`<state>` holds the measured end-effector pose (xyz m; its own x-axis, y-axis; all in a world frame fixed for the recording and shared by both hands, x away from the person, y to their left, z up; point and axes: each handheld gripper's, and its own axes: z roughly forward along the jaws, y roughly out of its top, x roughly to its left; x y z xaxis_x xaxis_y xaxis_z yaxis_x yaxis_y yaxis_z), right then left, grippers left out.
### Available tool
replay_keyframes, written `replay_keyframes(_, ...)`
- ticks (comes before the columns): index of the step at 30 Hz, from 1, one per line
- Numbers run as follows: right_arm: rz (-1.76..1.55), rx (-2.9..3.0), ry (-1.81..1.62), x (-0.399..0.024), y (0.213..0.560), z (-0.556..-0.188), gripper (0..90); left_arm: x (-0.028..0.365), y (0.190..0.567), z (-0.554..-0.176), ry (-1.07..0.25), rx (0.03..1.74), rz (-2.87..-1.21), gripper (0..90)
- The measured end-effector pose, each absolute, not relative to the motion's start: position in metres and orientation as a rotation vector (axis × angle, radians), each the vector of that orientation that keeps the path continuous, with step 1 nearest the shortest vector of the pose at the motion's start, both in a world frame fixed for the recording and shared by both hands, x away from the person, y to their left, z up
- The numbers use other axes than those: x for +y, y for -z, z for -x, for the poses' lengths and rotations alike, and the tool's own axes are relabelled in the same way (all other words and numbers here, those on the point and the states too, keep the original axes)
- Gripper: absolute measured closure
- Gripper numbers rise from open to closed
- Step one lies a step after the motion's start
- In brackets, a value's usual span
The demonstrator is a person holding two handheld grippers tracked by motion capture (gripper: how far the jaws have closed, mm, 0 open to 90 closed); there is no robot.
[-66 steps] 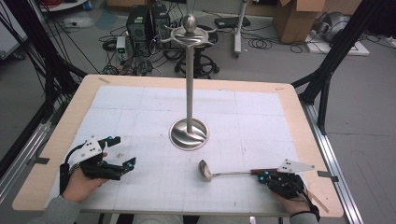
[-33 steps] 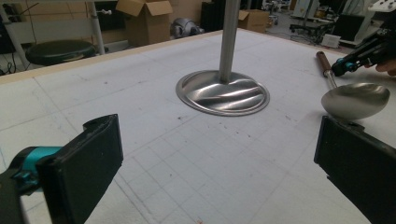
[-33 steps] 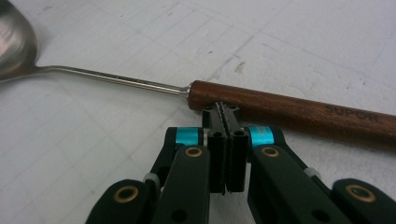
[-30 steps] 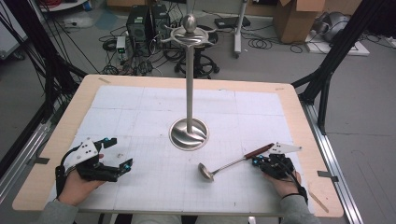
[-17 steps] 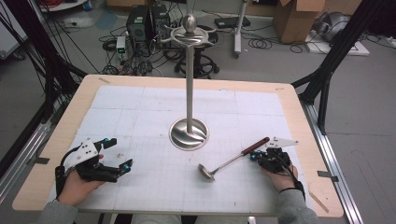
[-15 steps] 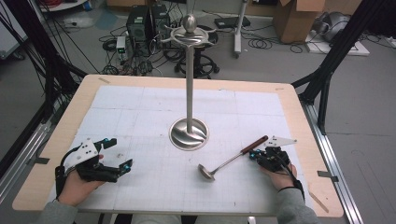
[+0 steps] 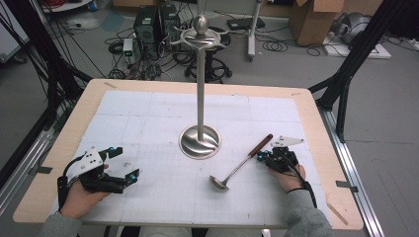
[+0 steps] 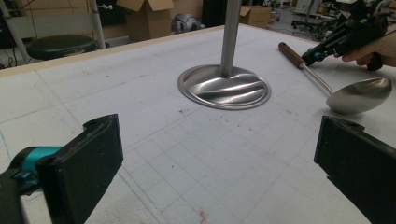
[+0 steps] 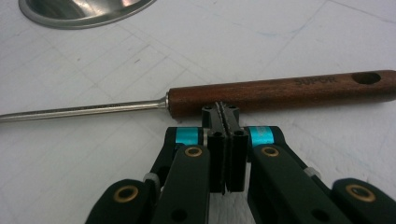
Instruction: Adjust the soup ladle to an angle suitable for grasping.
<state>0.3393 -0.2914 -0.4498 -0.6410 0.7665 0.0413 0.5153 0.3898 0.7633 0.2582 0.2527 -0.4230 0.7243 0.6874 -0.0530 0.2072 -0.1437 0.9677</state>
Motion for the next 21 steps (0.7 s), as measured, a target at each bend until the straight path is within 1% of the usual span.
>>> replay_keyframes(6,-1.107,2.328,-1.094,-0.289,0.448,-0.339,90.0,0.253,0.422,-0.258,-0.491,0.714,-1.699,1.8)
replay_keyframes(11,-1.096,2.294,-1.197,-0.290,0.437,-0.329,90.0,0.252,0.423,-0.259,-0.484,0.713,-1.700,1.8)
replay_keyframes(18,-0.982,2.362,-1.318,-0.266,0.431,-0.309,90.0,0.250,0.423,-0.260,-0.486,0.707,-1.706,1.8)
replay_keyframes(21,-0.973,2.400,-1.345,-0.253,0.432,-0.305,90.0,0.249,0.423,-0.261,-0.483,0.707,-1.705,1.8)
